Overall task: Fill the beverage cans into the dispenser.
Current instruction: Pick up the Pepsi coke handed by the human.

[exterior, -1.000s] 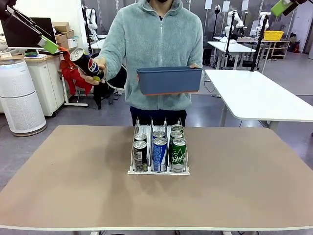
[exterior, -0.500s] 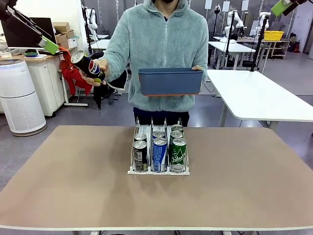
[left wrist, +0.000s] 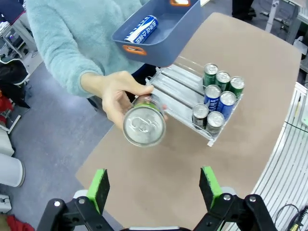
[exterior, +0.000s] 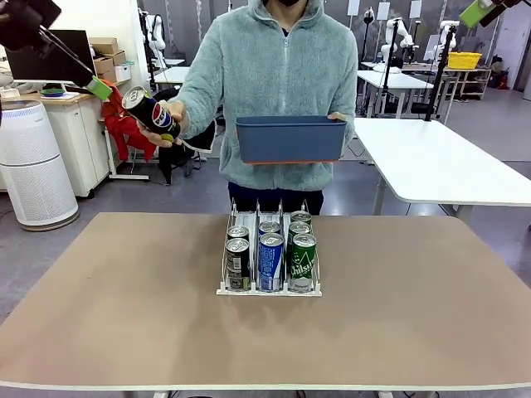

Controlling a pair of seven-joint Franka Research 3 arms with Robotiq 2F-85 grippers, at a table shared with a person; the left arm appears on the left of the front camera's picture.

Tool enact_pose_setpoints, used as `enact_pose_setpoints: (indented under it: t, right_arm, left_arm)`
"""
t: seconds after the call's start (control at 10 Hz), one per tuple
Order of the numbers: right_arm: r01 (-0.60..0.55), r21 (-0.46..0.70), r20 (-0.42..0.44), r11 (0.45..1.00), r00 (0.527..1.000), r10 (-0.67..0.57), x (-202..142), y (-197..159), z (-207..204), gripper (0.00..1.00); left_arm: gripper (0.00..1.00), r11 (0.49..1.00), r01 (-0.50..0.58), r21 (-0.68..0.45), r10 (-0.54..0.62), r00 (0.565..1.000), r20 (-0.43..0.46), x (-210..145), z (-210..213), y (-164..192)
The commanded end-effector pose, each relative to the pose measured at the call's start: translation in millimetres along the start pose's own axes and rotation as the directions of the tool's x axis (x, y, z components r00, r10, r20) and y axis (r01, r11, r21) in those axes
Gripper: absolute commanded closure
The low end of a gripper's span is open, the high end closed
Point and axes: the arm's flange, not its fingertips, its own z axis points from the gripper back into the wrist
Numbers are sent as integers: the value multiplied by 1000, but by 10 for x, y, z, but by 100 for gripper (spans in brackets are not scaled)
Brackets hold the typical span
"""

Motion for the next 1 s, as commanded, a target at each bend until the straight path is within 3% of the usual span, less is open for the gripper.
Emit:
enact_pose_setpoints:
  t: [0.0,0.2,0.4,0.9]
  right_arm:
    - [-6,9,-2,1000,1000,6,-30,17,-19,0]
    - [-6,9,-2,1000,1000,6,-30,17,-19,0]
    - [-6,9,-2,1000,1000,6,-30,17,-19,0]
    - [-6,9,-2,1000,1000,6,-30,17,-19,0]
  left_arm:
    - [0,1000,22,10,-22,1000,0,34,-106,54]
    - [0,999,21,-29,-20,998,54,102,-221,95]
    - [0,1000,9,-2,-9,1000,5,69,-199,57]
    - [0,999,37,-3,-37,999,20,91,-405,134]
